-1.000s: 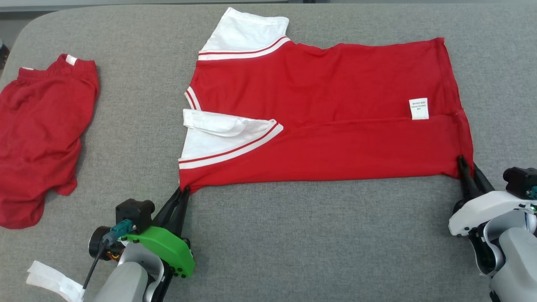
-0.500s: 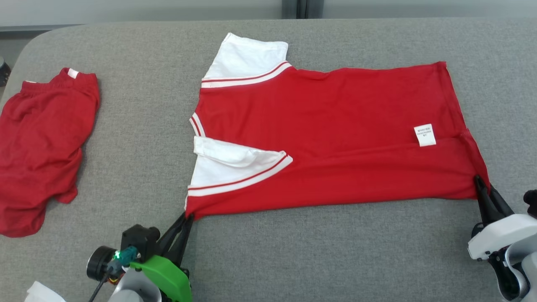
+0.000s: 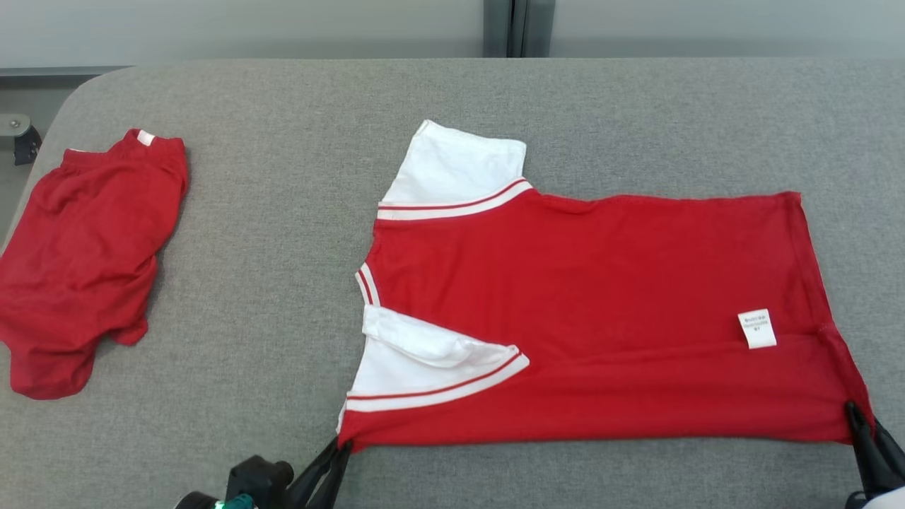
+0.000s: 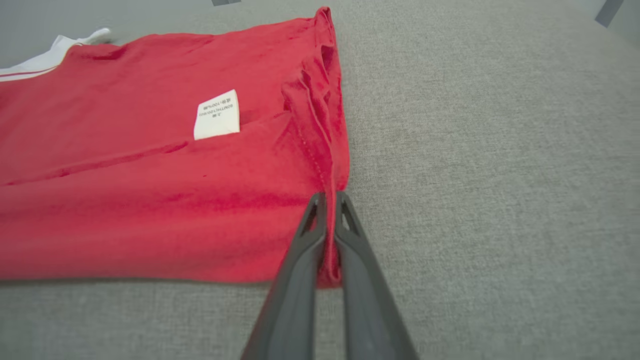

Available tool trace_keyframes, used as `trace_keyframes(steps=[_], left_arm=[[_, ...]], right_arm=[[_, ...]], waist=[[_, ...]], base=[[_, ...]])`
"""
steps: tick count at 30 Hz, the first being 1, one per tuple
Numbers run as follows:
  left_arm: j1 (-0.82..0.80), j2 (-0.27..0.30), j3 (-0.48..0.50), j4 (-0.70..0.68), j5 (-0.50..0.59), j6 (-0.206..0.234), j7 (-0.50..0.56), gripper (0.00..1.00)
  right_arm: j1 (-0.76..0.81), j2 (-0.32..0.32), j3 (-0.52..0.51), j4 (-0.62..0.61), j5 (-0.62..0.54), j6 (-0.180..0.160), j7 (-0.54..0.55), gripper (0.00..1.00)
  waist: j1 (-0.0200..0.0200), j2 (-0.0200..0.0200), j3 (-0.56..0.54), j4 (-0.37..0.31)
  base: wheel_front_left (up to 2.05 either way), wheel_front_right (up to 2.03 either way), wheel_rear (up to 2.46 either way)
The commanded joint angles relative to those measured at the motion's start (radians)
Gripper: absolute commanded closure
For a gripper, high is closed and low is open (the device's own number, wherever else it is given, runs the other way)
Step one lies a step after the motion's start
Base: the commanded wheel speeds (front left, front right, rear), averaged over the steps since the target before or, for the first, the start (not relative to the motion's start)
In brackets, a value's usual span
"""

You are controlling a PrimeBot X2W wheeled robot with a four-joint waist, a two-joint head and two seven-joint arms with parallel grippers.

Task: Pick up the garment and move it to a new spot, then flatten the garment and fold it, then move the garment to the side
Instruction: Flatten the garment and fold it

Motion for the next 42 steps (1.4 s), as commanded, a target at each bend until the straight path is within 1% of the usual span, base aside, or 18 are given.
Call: trace_keyframes(steps=[1, 4, 5, 6, 7, 8, 9, 10, 11, 12, 16, 20, 25, 27, 32, 35, 39, 42], left_arm=[[0.027, 0.016, -0.004, -0.016, 0.004, 0.014, 0.012, 1.0], [0.058, 0.025, -0.018, -0.046, 0.008, 0.023, 0.038, 1.0], [0.064, 0.026, -0.021, -0.055, 0.008, 0.028, 0.043, 1.0], [0.069, 0.025, -0.025, -0.059, 0.006, 0.028, 0.048, 1.0], [0.074, 0.023, -0.029, -0.063, 0.005, 0.029, 0.054, 1.0], [0.078, 0.021, -0.033, -0.066, 0.004, 0.031, 0.059, 1.0], [0.081, 0.019, -0.037, -0.069, 0.003, 0.033, 0.062, 0.83], [0.083, 0.017, -0.039, -0.069, 0.0, 0.034, 0.07, 0.67], [0.086, 0.015, -0.041, -0.068, -0.004, 0.036, 0.079, 0.05], [0.088, 0.014, -0.043, -0.071, -0.005, 0.038, 0.085, 0.0], [0.058, 0.017, -0.018, -0.145, -0.013, 0.065, 0.096, 0.0], [-0.041, 0.034, 0.021, -0.218, -0.014, 0.073, 0.125, 0.0], [-0.307, 0.103, 0.018, -0.256, 0.052, 0.004, 0.25, 0.0], [-0.428, 0.108, 0.027, -0.249, 0.033, -0.019, 0.296, 0.0], [-0.719, 0.068, 0.036, -0.124, -0.087, -0.054, 0.417, 0.0], [-0.87, 0.057, -0.005, -0.027, -0.169, -0.061, 0.507, 0.0], [-1.022, 0.102, -0.109, 0.09, -0.231, -0.061, 0.596, 0.0], [-1.098, 0.125, -0.164, 0.167, -0.271, -0.061, 0.625, 0.0]], right_arm=[[0.027, 0.0, -0.017, -0.016, -0.009, -0.002, -0.003, 1.0], [0.065, 0.006, -0.038, -0.028, -0.022, -0.002, -0.003, 1.0], [0.071, 0.006, -0.041, -0.028, -0.03, -0.002, -0.003, 0.89], [0.073, 0.008, -0.043, -0.026, -0.033, -0.002, -0.003, 0.82], [0.075, 0.011, -0.044, -0.021, -0.04, -0.002, -0.003, 0.63], [0.077, 0.013, -0.045, -0.015, -0.044, -0.002, -0.003, 0.39], [0.079, 0.016, -0.048, -0.01, -0.05, -0.002, -0.003, 0.0], [0.08, 0.018, -0.049, -0.008, -0.053, -0.002, -0.003, 0.0], [0.082, 0.021, -0.05, -0.006, -0.056, -0.002, -0.003, 0.0], [0.082, 0.024, -0.054, -0.008, -0.059, -0.002, -0.003, 0.0], [0.072, 0.021, -0.103, -0.078, -0.092, -0.002, -0.003, 0.0], [0.037, 0.033, -0.117, -0.133, -0.125, -0.002, -0.003, 0.0], [-0.021, 0.019, -0.092, -0.168, -0.152, -0.002, -0.003, 0.0], [-0.056, 0.009, -0.092, -0.184, -0.158, -0.002, -0.003, 0.0], [-0.148, 0.025, -0.092, -0.23, -0.173, -0.002, -0.003, 0.0], [-0.2, 0.042, -0.073, -0.246, -0.19, -0.002, -0.003, 0.0], [-0.245, 0.067, -0.054, -0.243, -0.191, -0.002, -0.003, 0.0], [-0.277, 0.08, -0.045, -0.241, -0.191, -0.002, -0.003, 0.0]], waist=[[0.0, -0.0001, -0.005, 0.001], [0.0, -0.0001, -0.01, 0.0], [0.0, -0.0001, -0.012, -0.001], [0.0, -0.0001, -0.014, -0.002], [0.0, -0.0001, -0.017, -0.002], [0.0, -0.0001, -0.021, -0.002], [0.0, -0.0001, -0.026, -0.001], [0.0, -0.0001, -0.029, 0.0], [0.0, -0.0001, -0.034, 0.001], [0.0, -0.0001, -0.038, 0.001], [0.0, -0.0001, -0.046, -0.003], [0.0, -0.0001, -0.033, -0.006], [0.0, -0.0001, 0.033, -0.001], [0.0, -0.0001, 0.071, -0.006], [0.0, -0.0001, 0.171, -0.033], [0.0, -0.0001, 0.227, -0.063], [0.0, -0.0001, 0.288, -0.102], [0.0, -0.0001, 0.321, -0.137]], base=[[0.0, 0.0, 0.0], [0.0, 0.0, 0.0], [0.0, 0.0, 0.0], [0.0, 0.0, 0.0], [0.0, 0.0, 0.0], [0.0, 0.0, 0.0], [0.0, 0.0, 0.0], [0.0, 0.0, 0.0], [0.0, 0.0, 0.0], [0.0, 0.0, 0.0], [0.0, 0.0, 0.0], [0.0, 0.0, 0.0], [0.0, 0.0, 0.0], [0.0, 0.0, 0.0], [0.0, 0.0, 0.0], [0.0, 0.0, 0.0], [0.0, 0.0, 0.0], [0.0, 0.0, 0.0]])
